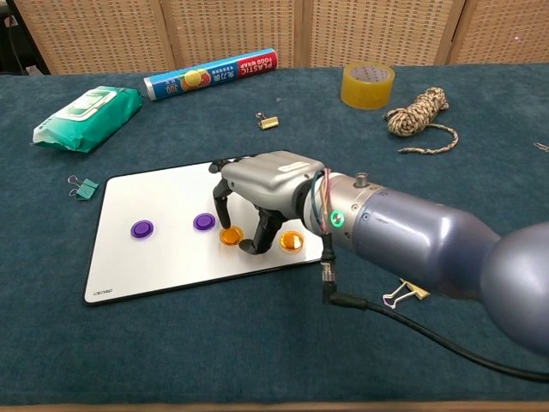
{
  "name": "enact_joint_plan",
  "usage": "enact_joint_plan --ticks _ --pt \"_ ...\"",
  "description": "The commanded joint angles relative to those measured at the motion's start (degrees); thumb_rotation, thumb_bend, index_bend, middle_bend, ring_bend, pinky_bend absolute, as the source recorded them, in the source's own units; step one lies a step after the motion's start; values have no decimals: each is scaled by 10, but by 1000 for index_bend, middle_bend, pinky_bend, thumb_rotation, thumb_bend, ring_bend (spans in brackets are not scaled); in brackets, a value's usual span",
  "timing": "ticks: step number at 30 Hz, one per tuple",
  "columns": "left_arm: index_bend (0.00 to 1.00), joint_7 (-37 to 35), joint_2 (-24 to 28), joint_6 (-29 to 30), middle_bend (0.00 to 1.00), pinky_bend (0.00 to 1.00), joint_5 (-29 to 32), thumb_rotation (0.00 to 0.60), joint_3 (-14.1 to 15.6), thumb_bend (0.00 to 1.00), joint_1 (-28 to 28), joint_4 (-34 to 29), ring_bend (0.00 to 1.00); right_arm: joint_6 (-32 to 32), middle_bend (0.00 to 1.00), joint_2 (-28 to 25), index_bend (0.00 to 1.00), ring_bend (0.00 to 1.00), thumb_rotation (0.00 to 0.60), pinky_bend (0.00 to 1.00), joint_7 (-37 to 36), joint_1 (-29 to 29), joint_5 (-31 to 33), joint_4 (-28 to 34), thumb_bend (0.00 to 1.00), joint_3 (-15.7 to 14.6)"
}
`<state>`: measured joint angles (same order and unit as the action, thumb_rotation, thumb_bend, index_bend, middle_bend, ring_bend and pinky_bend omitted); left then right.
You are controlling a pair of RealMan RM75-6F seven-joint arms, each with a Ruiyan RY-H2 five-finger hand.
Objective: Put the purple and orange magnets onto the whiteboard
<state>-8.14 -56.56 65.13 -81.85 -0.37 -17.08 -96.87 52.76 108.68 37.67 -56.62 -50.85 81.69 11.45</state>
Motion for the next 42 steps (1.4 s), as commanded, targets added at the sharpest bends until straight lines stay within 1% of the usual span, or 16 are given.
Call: enact_joint_plan --ticks 1,6,13,22,33,42 --pt "36 -1 0 1 0 0 -1 600 0 308 0 1 0 1 0 7 558 0 600 0 7 -3 6 -8 389 -2" --pt "36 -3 1 0 0 0 -1 600 1 309 0 0 0 -2 0 19 560 0 600 0 10 -8 20 -18 389 2" --pt "35 -4 2 1 0 0 -1 600 1 309 0 0 0 6 0 21 560 0 600 0 13 -4 11 -15 389 -7" --pt "35 -5 3 2 0 0 -1 600 0 308 0 -1 0 0 0 31 564 0 600 0 0 -4 3 -22 389 -7" --pt "35 -11 6 3 0 0 -1 600 0 308 1 -2 0 -2 0 46 565 0 600 0 2 -9 9 -50 390 3" --pt "35 -14 8 4 0 0 -3 600 1 308 1 -2 0 -5 0 51 564 0 600 0 5 -10 11 -56 389 4"
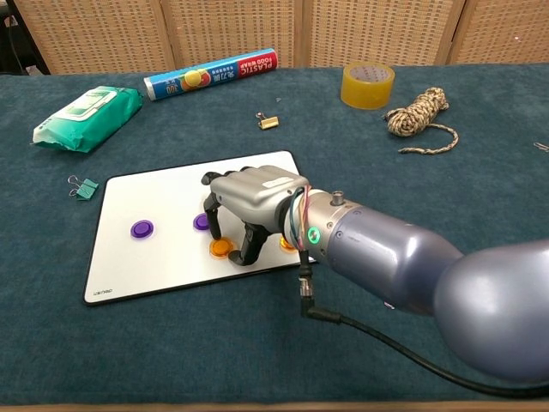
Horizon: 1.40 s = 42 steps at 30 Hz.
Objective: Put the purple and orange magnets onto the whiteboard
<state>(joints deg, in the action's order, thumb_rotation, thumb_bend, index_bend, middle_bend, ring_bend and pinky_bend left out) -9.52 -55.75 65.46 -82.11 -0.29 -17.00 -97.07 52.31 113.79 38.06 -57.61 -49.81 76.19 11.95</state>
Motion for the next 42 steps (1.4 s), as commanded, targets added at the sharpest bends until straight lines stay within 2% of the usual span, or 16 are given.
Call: enact_joint_plan --ticks 1,11,18,24,32,36,38,39,42 --pt "35 0 0 1 0 0 0 600 0 308 0 0 0 -1 0 1 557 0 600 0 1 1 2 -1 389 -1" --pt "36 -1 -1 0 0 0 -1 600 1 308 0 2 0 -4 0 -13 340 0 600 0 -6 4 -6 15 389 -1" --pt "35 0 0 0 0 0 -1 600 1 308 0 0 0 -1 0 -19 318 0 600 0 -7 6 -7 30 389 0" --pt "36 0 -1 -1 0 0 1 600 0 308 -1 2 0 18 0 -45 328 0 600 0 -7 10 -23 71 389 8" --pt "36 2 -2 3 0 0 0 600 0 309 1 1 0 54 0 -133 308 0 600 0 -16 37 -70 139 390 2" --pt "35 12 -7 13 0 0 -2 600 -1 309 5 2 0 90 0 -216 253 0 600 0 -56 83 -127 161 389 -26" --pt "35 19 -11 19 0 0 -2 600 -2 309 7 3 0 113 0 -254 187 0 600 0 -86 111 -156 166 377 -42" --pt "35 23 -13 23 0 0 -2 600 -2 309 8 4 0 125 0 -270 160 0 600 0 -97 125 -168 168 348 -50" --pt "34 34 -23 39 0 0 -5 600 -4 308 14 7 0 178 0 -326 43 0 600 0 -128 180 -195 170 109 -78"
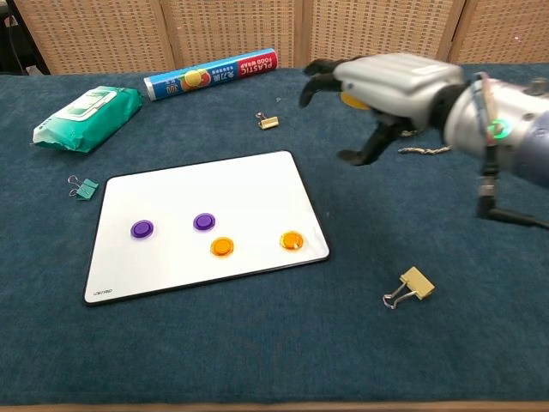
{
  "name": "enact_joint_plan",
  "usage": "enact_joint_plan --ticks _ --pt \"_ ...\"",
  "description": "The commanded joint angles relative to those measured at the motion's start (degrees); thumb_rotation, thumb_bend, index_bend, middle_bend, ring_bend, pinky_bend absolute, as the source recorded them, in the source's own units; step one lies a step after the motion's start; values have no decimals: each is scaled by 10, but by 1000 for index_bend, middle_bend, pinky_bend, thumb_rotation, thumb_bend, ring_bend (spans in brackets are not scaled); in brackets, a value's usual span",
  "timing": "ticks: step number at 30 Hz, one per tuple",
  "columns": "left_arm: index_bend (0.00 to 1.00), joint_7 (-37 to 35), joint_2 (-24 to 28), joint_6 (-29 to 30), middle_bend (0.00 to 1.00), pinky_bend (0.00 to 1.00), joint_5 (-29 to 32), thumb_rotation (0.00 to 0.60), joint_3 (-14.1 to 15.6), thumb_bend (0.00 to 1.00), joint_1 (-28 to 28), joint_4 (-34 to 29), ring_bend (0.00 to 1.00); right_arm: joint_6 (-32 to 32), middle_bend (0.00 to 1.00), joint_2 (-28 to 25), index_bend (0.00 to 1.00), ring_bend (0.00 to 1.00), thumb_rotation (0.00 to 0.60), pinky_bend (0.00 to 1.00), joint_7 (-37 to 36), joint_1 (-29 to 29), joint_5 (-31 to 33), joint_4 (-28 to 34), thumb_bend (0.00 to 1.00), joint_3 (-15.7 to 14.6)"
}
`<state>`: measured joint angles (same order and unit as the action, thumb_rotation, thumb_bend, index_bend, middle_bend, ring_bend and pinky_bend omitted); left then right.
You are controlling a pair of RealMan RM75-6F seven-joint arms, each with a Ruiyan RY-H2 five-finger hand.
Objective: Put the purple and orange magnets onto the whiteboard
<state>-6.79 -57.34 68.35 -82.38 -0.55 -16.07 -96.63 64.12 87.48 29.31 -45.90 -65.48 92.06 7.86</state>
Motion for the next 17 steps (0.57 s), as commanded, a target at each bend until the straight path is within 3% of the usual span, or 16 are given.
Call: enact_joint_plan --ticks 1,8,17 --pt "31 8 -8 14 0 0 -4 600 -1 308 6 3 0 71 0 -75 15 0 600 0 -46 76 -42 15 41 -42" --pt "12 -1 -21 50 0 0 -12 600 -3 307 23 10 0 164 0 -152 0 0 600 0 -134 189 -54 -1 0 -74" --pt "12 -8 -53 104 0 0 -8 600 -9 308 53 51 0 214 0 -167 0 0 600 0 -244 273 -74 -63 0 -85"
